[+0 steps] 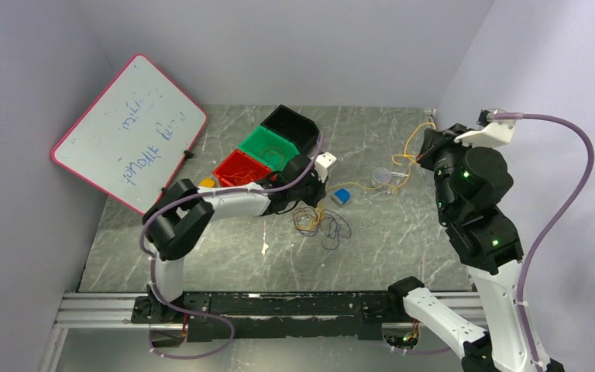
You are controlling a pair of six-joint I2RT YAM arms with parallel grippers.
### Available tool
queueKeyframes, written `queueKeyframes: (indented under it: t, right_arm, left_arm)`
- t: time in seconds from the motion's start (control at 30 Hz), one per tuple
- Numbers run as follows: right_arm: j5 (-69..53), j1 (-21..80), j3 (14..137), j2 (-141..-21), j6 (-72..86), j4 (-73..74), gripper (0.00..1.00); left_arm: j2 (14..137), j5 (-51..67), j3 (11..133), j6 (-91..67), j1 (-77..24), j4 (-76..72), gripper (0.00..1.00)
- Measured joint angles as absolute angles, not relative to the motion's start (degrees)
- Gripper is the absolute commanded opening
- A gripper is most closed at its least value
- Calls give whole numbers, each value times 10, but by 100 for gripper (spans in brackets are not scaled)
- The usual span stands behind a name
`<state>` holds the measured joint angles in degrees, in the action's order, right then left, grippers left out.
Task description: Untangle the cables
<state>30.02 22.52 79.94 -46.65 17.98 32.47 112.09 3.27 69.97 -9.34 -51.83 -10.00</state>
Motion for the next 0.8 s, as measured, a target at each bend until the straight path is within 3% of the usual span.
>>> queueKeyframes:
  t: [0.33,0.53,0.8]
  right_arm:
    - [286,225,722,-514,217,359,0]
    - [300,217,640,-560,251,376,19]
    - [279,93,596,-607,263,350,64]
  left_arm:
    - [970,55,692,-83,-518,-94,7]
    - [961,58,712,-73,-518,-63,7]
    - [1012,58,765,-65,-518,8,7]
